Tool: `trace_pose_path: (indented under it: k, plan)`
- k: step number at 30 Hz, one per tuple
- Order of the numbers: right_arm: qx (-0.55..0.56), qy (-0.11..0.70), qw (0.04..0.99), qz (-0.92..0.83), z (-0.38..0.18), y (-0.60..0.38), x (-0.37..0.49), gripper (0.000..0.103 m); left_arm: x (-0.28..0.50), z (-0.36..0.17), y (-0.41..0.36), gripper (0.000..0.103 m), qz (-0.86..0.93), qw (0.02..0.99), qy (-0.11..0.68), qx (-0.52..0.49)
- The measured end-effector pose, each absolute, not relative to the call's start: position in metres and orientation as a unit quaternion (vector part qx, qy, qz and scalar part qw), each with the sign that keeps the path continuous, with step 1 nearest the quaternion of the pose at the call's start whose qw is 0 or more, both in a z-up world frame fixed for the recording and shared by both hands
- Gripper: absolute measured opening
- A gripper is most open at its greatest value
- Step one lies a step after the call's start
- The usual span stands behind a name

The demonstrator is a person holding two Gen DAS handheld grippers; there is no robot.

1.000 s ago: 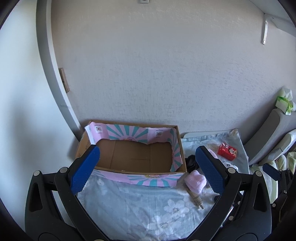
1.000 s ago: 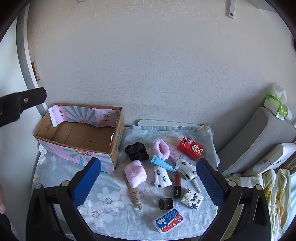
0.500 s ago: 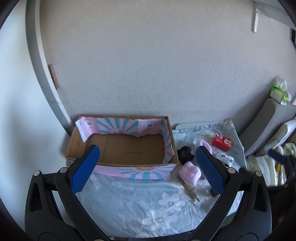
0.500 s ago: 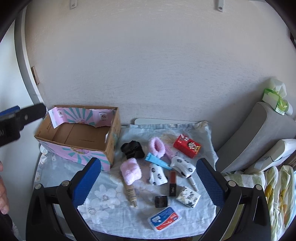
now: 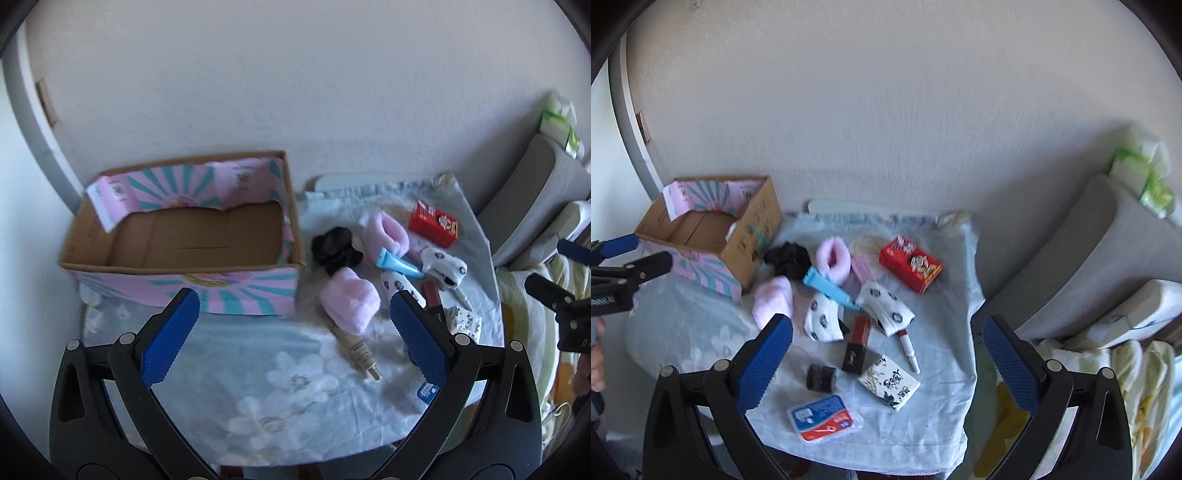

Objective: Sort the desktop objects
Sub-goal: 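Grasp the pink fuzzy sock with the left tool while the right tool grasps the white printed sock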

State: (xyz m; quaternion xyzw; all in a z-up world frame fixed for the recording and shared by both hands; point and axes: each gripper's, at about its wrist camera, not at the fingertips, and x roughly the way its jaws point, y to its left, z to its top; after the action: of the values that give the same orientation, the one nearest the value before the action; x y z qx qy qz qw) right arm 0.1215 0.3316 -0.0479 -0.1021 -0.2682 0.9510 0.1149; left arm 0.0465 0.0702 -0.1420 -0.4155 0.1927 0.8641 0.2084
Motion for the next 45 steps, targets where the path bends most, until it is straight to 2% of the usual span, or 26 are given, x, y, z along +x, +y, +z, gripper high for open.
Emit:
trace_pose_path:
  k: [4,9,18,21,23,24,26,29,30,32,34,37,45]
  plan:
    - [-0.133,-0.296,0.111,0.939,-0.044,0.355,0.092,0.103,0.051,-0.179,0.085,0.103,0.859,0.219,0.191,-0.421]
    - [-0.183,-0.304,0.063,0.933,-0.048,0.377,0.043,0.103,0.036,-0.22,0.097,0.103,0.849,0.185,0.173,-0.463]
    - [-0.233,-0.316,0.046,0.918,-0.059,0.396,-0.015,0.103,0.015,-0.262,0.11,0.101,0.843,0.138,0.139,-0.502]
    - [-0.25,-0.313,0.039,0.915,-0.058,0.401,-0.028,0.095,0.011,-0.271,0.113,0.098,0.841,0.133,0.134,-0.507]
    - [-0.258,-0.312,0.036,0.914,-0.057,0.402,-0.036,0.084,0.009,-0.274,0.115,0.092,0.839,0.13,0.133,-0.512]
    - [-0.261,-0.313,0.035,0.912,-0.057,0.403,-0.038,0.08,0.009,-0.277,0.115,0.086,0.837,0.129,0.132,-0.515]
    - [-0.27,-0.315,0.034,0.909,-0.055,0.403,-0.044,0.064,0.007,-0.281,0.115,0.074,0.833,0.135,0.128,-0.521]
    - [-0.277,-0.317,0.025,0.907,-0.054,0.402,-0.05,0.052,0.008,-0.283,0.114,0.055,0.83,0.143,0.122,-0.526]
    - [-0.277,-0.319,0.024,0.906,-0.053,0.4,-0.05,0.048,0.01,-0.282,0.114,0.043,0.829,0.149,0.119,-0.525]
    - [-0.275,-0.328,0.027,0.903,-0.052,0.396,-0.049,0.034,0.013,-0.279,0.115,0.04,0.828,0.157,0.118,-0.525]
    - [-0.273,-0.336,0.033,0.901,-0.051,0.393,-0.047,0.031,0.015,-0.277,0.115,0.034,0.827,0.168,0.121,-0.523]
    - [-0.27,-0.335,0.037,0.902,-0.05,0.392,-0.042,0.029,0.019,-0.271,0.113,0.031,0.822,0.183,0.116,-0.526]
    - [-0.267,-0.306,0.056,0.912,-0.036,0.383,-0.015,0.029,0.027,-0.234,0.119,0.031,0.821,0.237,0.135,-0.502]
